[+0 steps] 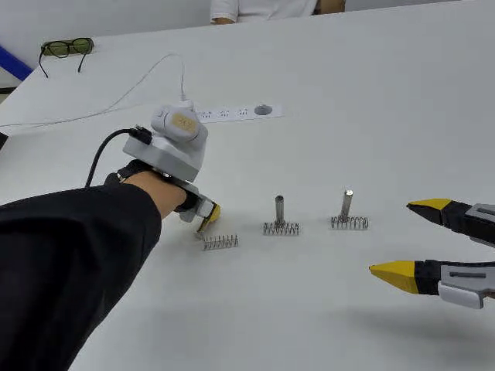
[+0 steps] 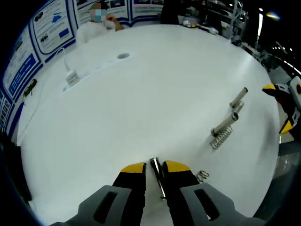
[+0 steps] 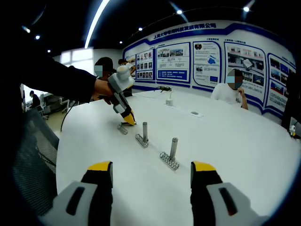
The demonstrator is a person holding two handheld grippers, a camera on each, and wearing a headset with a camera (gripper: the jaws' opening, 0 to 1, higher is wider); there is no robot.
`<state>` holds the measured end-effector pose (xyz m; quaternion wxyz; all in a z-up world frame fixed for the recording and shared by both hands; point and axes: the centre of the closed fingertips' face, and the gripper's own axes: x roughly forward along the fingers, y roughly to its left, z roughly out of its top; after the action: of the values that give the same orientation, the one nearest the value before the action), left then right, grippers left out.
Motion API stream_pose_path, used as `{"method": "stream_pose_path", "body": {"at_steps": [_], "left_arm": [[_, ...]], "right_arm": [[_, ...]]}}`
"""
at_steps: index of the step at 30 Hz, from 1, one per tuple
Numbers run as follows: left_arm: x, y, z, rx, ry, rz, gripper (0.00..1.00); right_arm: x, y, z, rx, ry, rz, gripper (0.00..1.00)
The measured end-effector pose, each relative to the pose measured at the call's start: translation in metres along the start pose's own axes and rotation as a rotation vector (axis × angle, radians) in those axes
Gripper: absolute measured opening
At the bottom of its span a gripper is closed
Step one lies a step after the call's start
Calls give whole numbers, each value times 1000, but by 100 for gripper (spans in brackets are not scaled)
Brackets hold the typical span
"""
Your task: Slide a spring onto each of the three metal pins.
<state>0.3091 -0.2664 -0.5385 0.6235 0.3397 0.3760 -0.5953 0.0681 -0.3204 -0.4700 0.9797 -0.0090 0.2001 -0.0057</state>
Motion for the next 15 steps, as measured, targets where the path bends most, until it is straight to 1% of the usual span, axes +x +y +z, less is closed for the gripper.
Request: {"method": "stream_pose_path", "body": {"at_steps": [1,7,15], "left_arm": [[0,0,-2,-1,19,1,15],[3,-2,0,-16,61,-6,16],[4,2,-1,-42,119,8,12]], "right_arm": [[0,0,-1,0,1,0,68],[1,1,-4,-7,13,3,68],[1,1,-4,-4,14,3,67]]}}
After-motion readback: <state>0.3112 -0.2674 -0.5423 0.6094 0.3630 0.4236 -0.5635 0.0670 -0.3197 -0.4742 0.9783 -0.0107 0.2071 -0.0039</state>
